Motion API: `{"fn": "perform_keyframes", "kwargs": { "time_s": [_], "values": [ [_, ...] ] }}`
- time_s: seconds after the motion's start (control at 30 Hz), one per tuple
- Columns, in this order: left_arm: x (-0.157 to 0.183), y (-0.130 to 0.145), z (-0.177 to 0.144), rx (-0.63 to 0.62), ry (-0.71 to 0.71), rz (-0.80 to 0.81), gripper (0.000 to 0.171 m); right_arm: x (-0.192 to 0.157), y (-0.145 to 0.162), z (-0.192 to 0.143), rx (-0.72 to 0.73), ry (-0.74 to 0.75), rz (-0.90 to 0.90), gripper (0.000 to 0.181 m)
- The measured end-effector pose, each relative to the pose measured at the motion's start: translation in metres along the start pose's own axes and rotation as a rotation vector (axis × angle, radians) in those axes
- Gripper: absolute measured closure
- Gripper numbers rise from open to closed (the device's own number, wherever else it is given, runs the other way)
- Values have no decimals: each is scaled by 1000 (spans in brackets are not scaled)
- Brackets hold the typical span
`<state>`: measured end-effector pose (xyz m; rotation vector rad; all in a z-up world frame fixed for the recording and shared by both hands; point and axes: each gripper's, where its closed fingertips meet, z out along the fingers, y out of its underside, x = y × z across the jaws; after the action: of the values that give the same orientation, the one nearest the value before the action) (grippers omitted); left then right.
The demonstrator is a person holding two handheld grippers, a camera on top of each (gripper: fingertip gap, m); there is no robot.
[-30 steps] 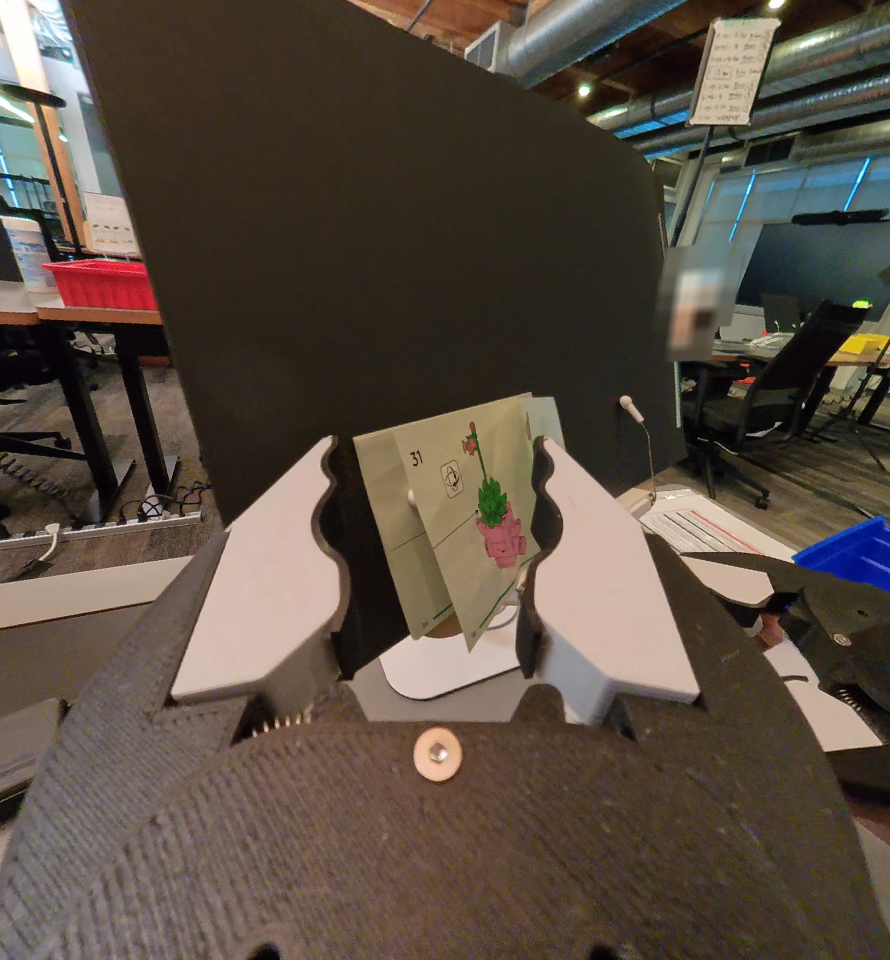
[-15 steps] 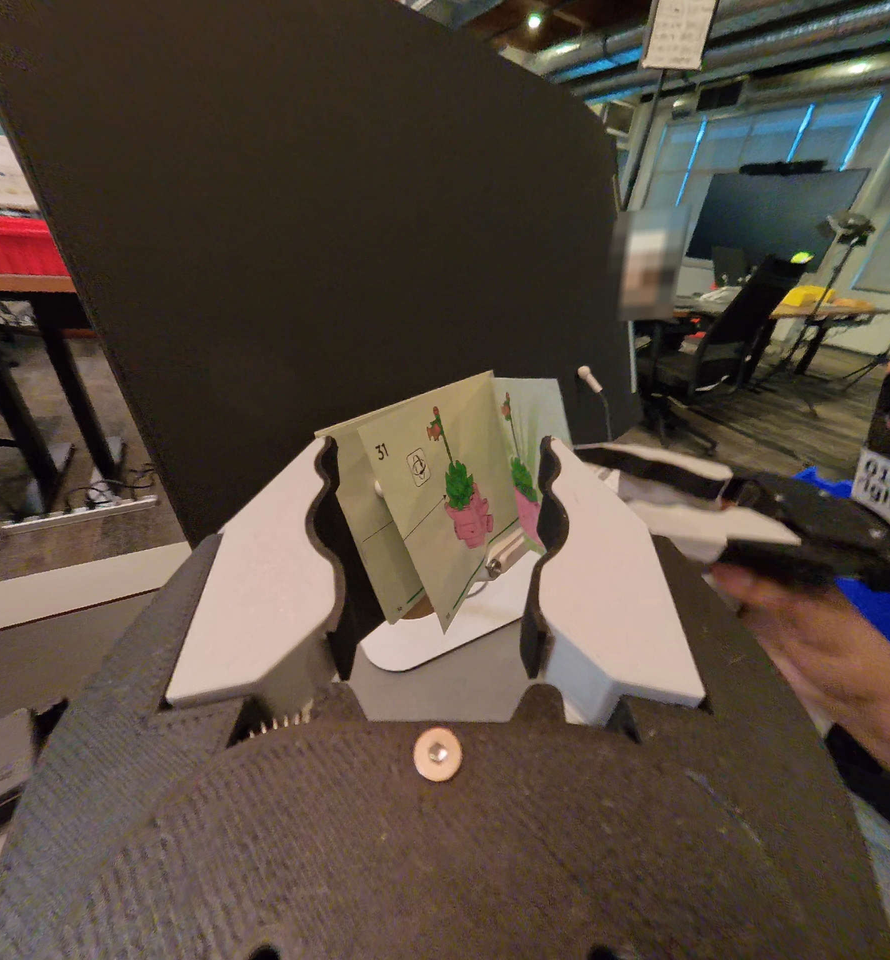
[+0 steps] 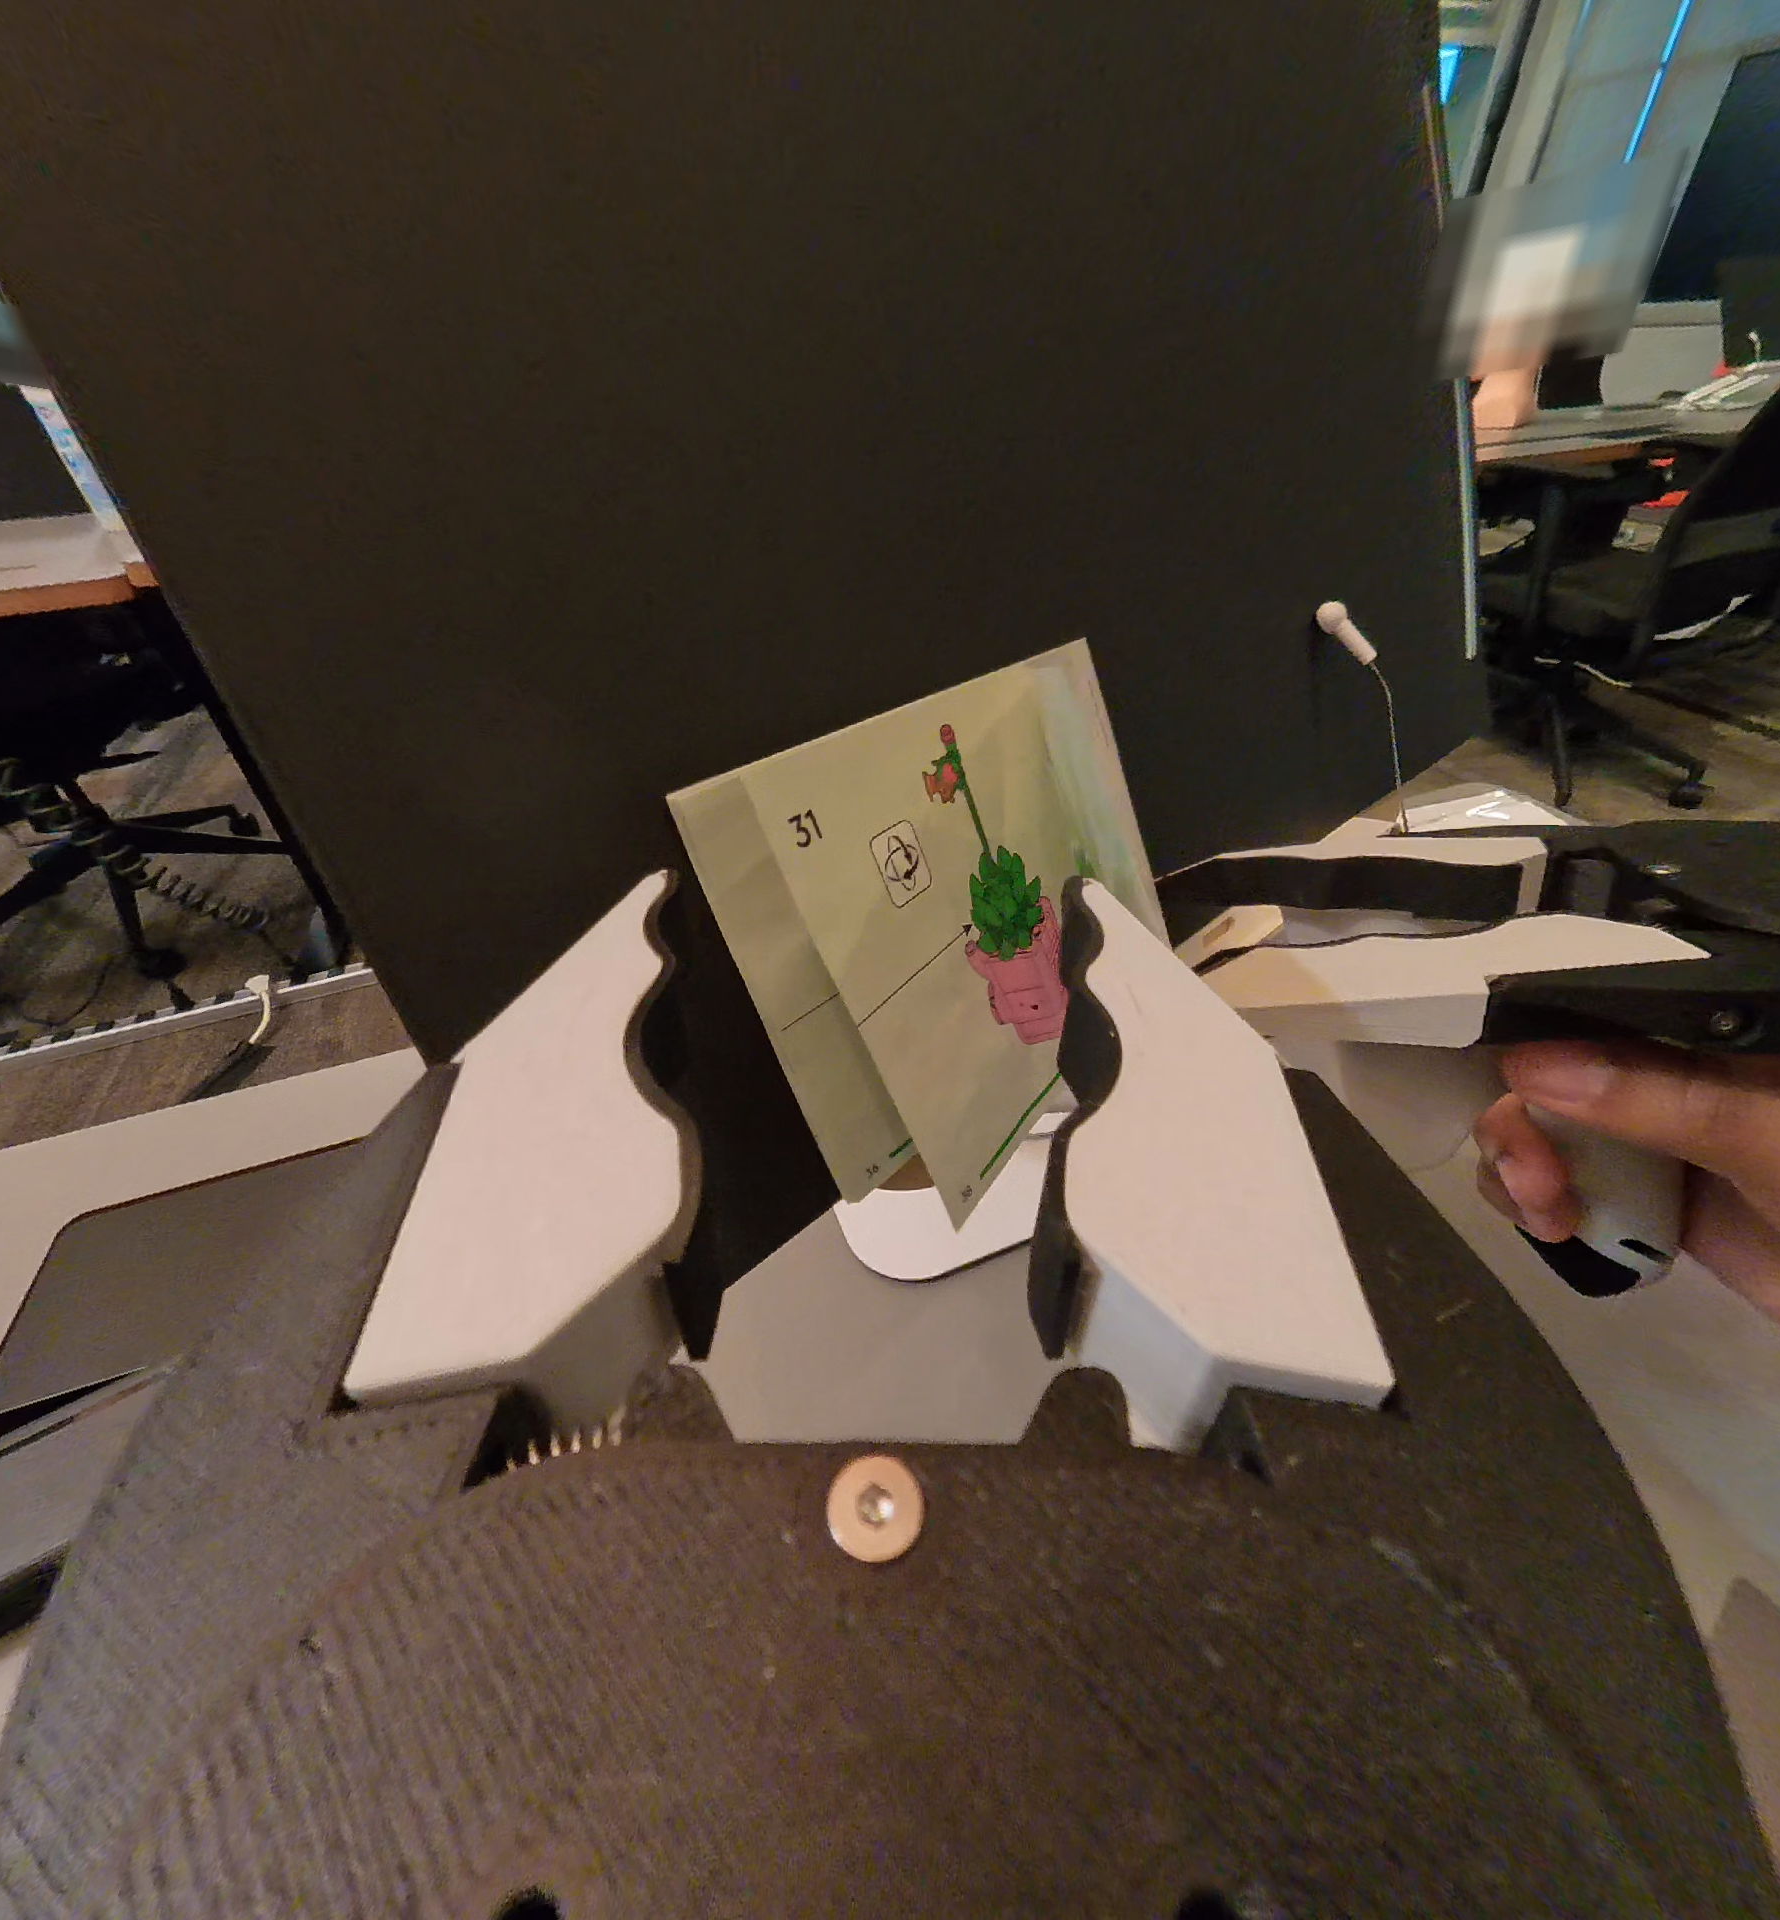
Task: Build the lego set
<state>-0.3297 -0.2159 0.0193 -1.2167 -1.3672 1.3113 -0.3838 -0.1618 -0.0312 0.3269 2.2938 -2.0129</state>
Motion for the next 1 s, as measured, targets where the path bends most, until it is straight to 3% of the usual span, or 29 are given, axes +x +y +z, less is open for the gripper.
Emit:
{"fn": "perform_keyframes", "kwargs": {
  "time_s": [0.1,0.27,0.33,0.47,0.57,0.63,0.8,1.0],
  "values": [
    [-1,2,0,-13,1,-13,101,0,0,-1,12,-16,38,122],
    [-6,12,4,-57,-6,-32,102,-26,-12,-9,90,-301,252,151],
    [-6,14,4,-64,4,-49,103,-26,-15,-11,118,-342,298,154],
    [-4,17,6,-68,44,-93,114,-25,-7,-5,86,-298,235,142],
    [-4,18,6,-63,60,-123,115,-36,-4,-4,64,-319,171,177],
    [-5,16,5,-55,64,-132,114,-33,-7,-4,77,-278,129,181],
    [-11,1,-3,13,55,-142,113,-16,-44,-30,266,-175,112,181],
    [-18,-11,-11,68,30,-149,113,20,-86,-85,480,14,75,181]
  ]
}}
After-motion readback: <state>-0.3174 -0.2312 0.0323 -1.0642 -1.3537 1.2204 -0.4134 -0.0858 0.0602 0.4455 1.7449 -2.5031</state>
